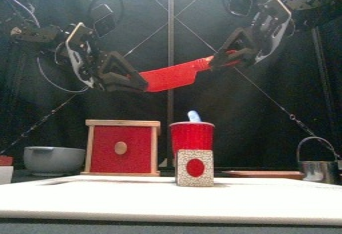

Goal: Cut the sushi into 4 pieces with the knife
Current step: Cut the sushi into 4 pieces

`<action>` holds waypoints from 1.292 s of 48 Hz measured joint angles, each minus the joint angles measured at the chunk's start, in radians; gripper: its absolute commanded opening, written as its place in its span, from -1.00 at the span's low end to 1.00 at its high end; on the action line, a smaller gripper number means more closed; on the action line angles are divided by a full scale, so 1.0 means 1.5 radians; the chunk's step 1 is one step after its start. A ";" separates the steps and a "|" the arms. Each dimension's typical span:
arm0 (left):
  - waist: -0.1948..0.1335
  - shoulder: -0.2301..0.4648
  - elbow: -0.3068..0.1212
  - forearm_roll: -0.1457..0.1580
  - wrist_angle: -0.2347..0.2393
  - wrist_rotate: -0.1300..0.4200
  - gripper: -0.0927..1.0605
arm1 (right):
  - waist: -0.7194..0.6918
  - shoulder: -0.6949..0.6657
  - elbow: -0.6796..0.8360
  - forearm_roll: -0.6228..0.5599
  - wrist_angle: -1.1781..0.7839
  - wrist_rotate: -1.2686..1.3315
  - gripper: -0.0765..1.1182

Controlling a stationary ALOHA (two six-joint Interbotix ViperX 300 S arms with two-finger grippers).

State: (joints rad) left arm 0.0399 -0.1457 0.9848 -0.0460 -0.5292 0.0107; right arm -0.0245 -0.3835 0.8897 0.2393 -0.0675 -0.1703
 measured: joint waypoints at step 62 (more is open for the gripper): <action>-0.065 0.178 -0.048 -0.082 -0.050 -0.003 -0.64 | 0.036 0.154 0.013 0.069 0.050 0.011 -0.60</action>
State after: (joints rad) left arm -0.0583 0.1212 0.9127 -0.1687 -0.6044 0.0061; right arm 0.0291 -0.1519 0.9097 0.3421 0.0077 -0.1534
